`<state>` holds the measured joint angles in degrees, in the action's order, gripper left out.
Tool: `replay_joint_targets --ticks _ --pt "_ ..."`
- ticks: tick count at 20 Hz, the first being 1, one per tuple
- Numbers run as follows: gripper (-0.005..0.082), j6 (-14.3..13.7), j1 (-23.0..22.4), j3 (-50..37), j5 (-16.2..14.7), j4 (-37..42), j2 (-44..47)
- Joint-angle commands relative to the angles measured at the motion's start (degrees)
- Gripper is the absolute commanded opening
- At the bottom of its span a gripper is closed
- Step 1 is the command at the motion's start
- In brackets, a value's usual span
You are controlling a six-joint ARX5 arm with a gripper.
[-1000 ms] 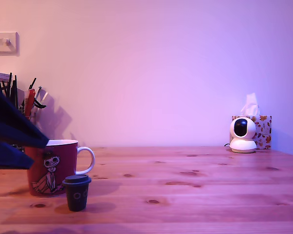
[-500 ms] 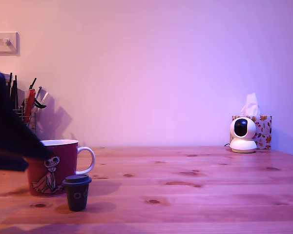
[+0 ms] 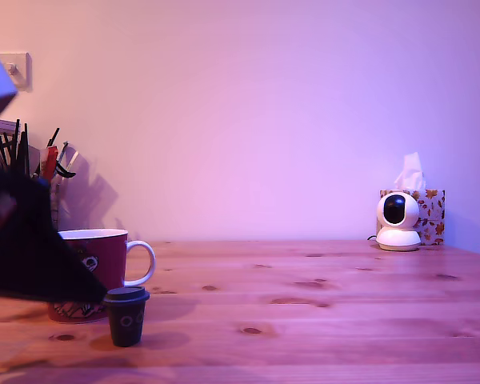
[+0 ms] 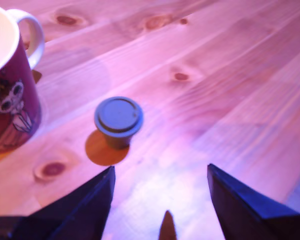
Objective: Pick up the coffee capsules on the table and drop them inside the coffee cup
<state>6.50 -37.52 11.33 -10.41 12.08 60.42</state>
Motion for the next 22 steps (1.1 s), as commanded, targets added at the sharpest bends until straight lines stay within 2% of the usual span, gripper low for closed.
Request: replay_joint_targets --ticks 1,4,12,22 --pt "0.0535 -1.18 -0.11 -0.7 0.02 1.46 2.12" --pt "0.0535 -2.49 -0.11 -0.7 0.39 5.31 5.35" --pt "0.0535 -3.13 -0.07 0.13 4.04 13.81 13.9" --pt "0.0558 -3.65 0.9 7.8 3.41 16.28 24.09"
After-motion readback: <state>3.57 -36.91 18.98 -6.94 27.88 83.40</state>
